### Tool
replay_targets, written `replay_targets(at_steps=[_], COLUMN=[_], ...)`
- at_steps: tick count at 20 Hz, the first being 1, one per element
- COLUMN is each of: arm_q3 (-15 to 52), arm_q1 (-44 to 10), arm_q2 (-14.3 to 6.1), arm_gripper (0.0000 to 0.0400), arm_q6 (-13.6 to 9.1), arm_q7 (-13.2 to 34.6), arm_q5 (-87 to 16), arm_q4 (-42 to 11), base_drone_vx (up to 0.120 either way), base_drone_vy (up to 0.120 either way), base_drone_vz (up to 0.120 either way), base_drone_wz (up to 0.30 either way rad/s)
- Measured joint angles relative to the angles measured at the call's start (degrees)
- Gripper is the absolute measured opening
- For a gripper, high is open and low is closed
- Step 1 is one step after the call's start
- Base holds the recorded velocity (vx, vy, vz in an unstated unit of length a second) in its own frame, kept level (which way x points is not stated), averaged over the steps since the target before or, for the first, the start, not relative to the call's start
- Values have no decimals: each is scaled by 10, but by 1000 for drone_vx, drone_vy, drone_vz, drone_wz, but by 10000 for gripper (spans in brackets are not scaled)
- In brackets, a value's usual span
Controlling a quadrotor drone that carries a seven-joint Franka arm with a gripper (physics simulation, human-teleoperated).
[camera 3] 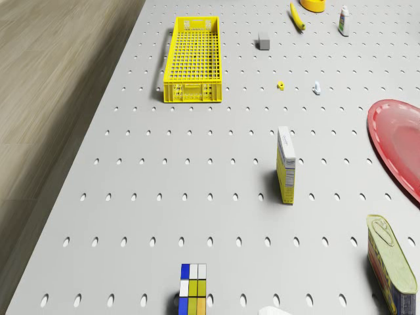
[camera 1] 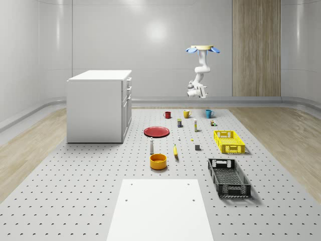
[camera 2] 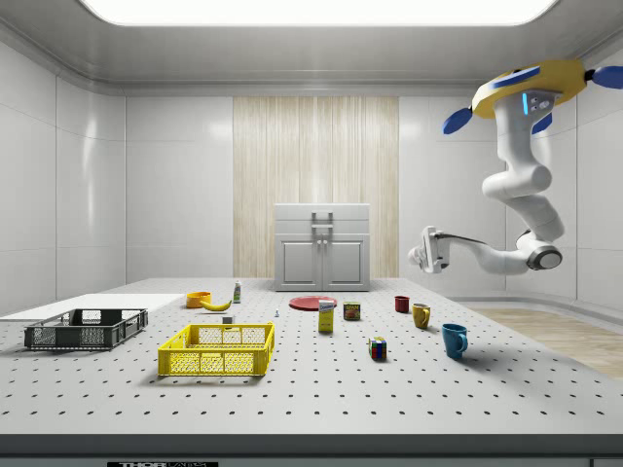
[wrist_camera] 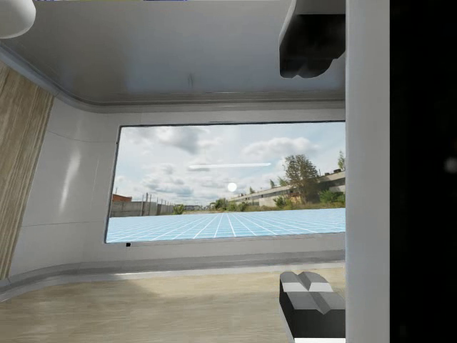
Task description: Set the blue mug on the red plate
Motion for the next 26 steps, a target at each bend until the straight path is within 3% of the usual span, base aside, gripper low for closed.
replay_targets(at_steps=[2,5,9,12,16,26], arm_q3=[69,154,230,265,292,322], arm_q1=[-47,-135,-255,-322,-380,-436], arm_q2=[-17,-41,-70,-90,-112,-151], arm_gripper=[400,400,400,400,400,400], arm_q6=[-6,-35,-89,-120,-143,-145], arm_q7=[46,123,211,256,293,333], arm_q5=[-131,-300,-441,-493,-523,-532], arm_q4=[-76,-169,-233,-253,-263,-266], base_drone_vx=[0,0,0,0,-120,-68], base_drone_vy=[0,0,0,0,0,0], base_drone_vz=[-120,-120,-120,-120,-120,-120], base_drone_wz=[0,0,0,0,0,0])
